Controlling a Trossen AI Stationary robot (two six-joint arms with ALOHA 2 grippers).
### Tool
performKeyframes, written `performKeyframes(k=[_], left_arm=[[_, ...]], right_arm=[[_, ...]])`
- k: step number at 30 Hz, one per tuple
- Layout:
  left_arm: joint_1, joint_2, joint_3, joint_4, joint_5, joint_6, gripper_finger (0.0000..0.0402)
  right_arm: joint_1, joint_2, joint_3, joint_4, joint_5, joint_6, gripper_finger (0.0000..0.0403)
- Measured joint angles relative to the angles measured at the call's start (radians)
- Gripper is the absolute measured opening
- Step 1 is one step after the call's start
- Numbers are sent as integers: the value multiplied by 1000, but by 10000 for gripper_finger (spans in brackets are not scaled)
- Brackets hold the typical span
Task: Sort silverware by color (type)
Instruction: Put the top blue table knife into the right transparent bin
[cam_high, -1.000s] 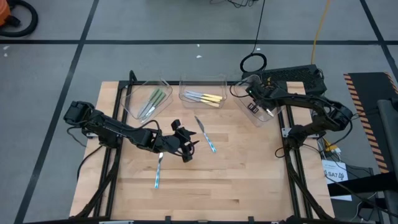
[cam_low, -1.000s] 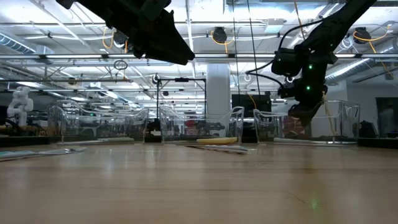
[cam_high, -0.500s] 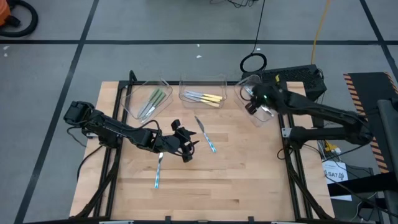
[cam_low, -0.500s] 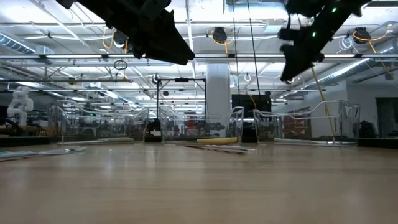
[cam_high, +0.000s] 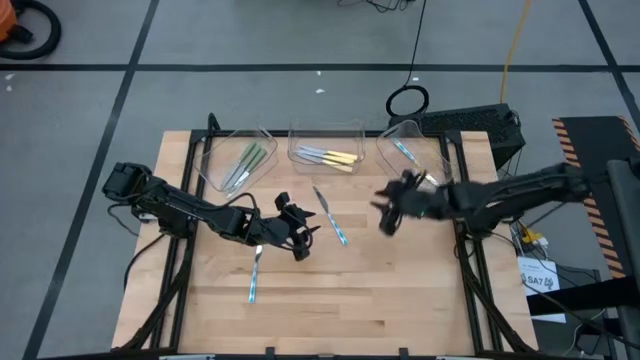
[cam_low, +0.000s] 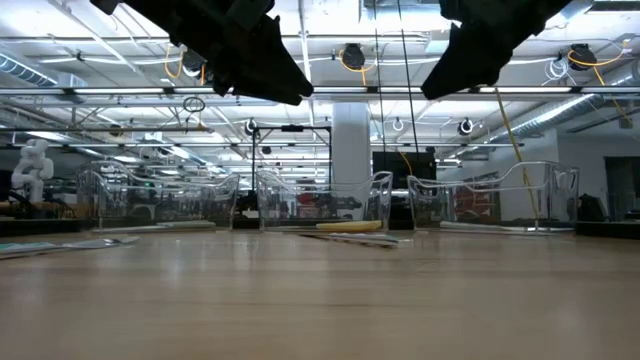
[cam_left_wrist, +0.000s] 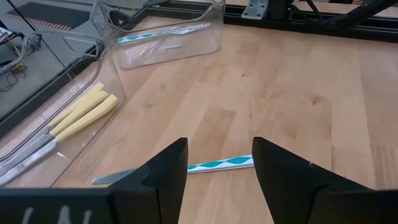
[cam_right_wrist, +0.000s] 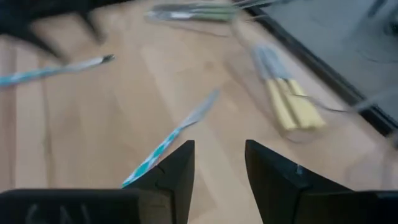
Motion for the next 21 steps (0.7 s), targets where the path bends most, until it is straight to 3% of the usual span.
performKeyframes(k=[8, 17, 21], left_arm=[[-25, 0, 1, -79, 0, -72, 189], [-69, 0, 1, -74, 0, -76, 189], [-78, 0, 1, -74, -1, -75, 189]], right_arm=[[218, 300, 0, 224, 178, 18, 137], [256, 673, 0, 652, 250, 26, 137], [256, 779, 0, 753, 383, 49, 137]])
